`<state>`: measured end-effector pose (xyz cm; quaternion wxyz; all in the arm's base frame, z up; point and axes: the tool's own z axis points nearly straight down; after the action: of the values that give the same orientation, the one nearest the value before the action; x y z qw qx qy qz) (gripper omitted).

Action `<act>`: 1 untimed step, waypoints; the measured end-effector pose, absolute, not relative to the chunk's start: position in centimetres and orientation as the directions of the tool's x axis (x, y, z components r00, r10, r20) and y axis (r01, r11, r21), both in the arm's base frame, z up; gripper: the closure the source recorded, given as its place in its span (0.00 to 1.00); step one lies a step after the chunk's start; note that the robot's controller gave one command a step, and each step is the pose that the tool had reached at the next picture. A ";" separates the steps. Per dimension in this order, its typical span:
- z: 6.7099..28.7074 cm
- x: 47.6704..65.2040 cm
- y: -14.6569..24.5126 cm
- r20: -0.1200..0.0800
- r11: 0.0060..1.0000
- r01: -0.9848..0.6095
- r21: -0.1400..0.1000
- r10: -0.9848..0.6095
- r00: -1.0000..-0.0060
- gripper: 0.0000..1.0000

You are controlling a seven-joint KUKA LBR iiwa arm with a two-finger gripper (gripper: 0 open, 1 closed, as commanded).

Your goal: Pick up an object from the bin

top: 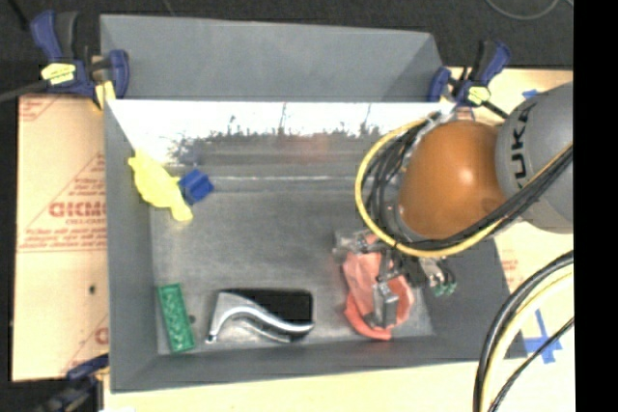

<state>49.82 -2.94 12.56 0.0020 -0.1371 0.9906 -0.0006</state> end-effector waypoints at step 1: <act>11.2 49.7 -3.4 -0.005 0.978 -0.210 0.000 -0.210 -0.978 0.00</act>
Offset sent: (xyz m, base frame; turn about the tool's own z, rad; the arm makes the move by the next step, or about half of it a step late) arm -0.0218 -0.0530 -0.0535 -0.1528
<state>49.72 -3.40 11.22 0.0023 -0.1055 0.9944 0.0002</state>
